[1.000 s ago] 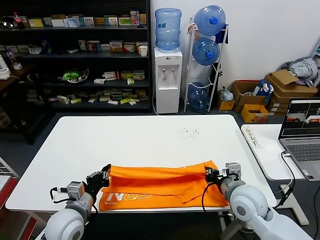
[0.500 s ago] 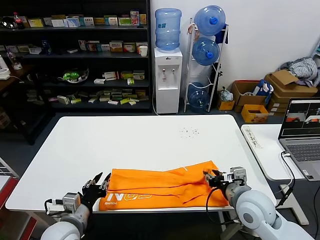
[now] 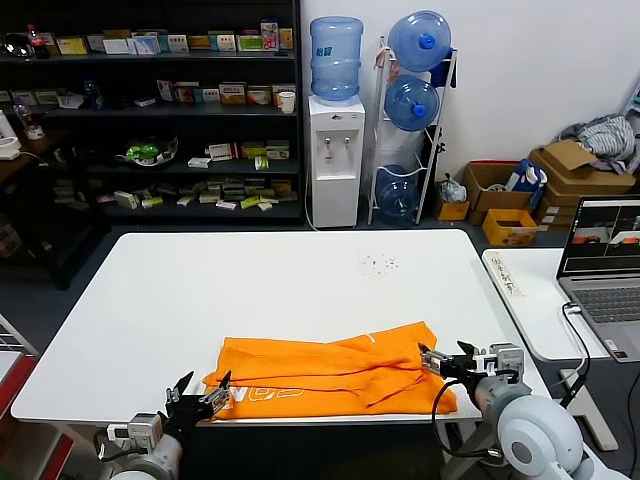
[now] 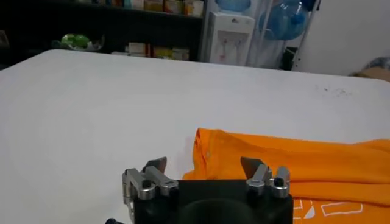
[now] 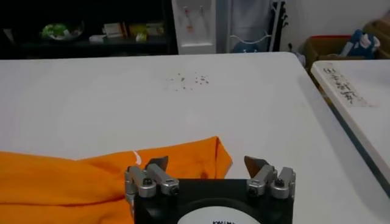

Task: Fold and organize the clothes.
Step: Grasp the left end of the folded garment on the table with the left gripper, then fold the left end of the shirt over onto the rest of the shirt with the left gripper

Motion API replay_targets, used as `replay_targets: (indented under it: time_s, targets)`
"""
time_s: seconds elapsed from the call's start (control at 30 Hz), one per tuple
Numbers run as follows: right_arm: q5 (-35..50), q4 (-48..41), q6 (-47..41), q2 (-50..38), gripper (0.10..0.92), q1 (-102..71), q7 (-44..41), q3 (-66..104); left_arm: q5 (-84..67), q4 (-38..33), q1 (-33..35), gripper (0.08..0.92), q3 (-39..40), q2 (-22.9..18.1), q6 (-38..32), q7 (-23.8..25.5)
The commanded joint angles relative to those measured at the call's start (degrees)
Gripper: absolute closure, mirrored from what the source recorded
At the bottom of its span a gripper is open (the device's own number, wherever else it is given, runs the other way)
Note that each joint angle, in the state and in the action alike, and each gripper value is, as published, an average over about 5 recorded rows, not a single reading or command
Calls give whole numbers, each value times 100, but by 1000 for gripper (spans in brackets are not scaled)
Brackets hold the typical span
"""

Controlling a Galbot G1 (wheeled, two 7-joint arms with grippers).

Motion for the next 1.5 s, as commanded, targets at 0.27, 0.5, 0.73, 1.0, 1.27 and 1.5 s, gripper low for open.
replay_targets:
  time_s: [0.27, 0.5, 0.73, 1.0, 1.27, 1.5]
  targets:
    - [-259, 83, 14, 265, 203, -523, -111, 478, 46, 690, -645, 177, 177, -242, -89, 76]
    - [-248, 41, 13, 271, 203, -455, -107, 458, 218, 677, -506, 259, 265, -219, -96, 2]
    - [-227, 27, 10, 261, 203, -401, -102, 419, 215, 668, -484, 458, 345, -250, -33, -47]
    - [-204, 20, 13, 245, 203, -361, -106, 406, 200, 629, -415, 692, 335, -277, 7, -79]
    - [-206, 3, 34, 289, 203, -311, -106, 349, 185, 442, -404, 868, 288, -307, -53, -86]
    - [-208, -25, 87, 305, 203, -238, -105, 308, 1191, 253, -588, 870, -277, 10, -165, 389]
